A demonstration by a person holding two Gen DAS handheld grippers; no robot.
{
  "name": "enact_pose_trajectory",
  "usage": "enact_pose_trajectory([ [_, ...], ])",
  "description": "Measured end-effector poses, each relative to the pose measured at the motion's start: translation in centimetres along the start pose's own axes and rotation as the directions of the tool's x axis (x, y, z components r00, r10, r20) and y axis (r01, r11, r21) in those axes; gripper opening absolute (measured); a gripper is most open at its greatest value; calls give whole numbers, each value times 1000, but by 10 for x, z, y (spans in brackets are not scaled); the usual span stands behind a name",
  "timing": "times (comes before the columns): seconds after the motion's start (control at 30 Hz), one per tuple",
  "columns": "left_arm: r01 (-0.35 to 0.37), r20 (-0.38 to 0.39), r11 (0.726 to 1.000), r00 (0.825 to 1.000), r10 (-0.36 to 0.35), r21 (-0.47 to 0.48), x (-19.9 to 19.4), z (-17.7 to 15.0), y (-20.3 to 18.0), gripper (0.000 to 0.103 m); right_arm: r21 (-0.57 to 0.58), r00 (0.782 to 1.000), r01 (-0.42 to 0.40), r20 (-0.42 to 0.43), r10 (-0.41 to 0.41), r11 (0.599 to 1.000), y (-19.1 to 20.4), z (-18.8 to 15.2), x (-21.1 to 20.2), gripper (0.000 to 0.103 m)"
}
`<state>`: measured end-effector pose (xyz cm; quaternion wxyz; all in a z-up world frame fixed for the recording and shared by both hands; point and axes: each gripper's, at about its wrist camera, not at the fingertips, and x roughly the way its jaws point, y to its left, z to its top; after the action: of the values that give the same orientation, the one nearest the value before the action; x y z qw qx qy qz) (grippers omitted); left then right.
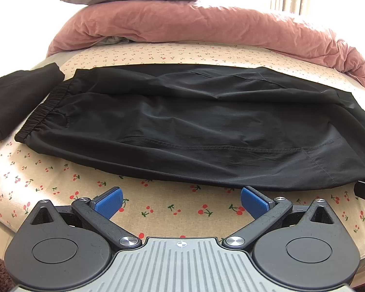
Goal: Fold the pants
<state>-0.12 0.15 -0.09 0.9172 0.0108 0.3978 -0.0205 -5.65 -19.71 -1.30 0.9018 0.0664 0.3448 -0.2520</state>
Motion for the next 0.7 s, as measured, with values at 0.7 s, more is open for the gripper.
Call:
enact_pose_trajectory([
  [0.7, 33, 90, 999, 995, -33, -2, -5, 19, 46, 103, 34, 998, 44, 31, -45, 998, -55, 23, -1, 103],
])
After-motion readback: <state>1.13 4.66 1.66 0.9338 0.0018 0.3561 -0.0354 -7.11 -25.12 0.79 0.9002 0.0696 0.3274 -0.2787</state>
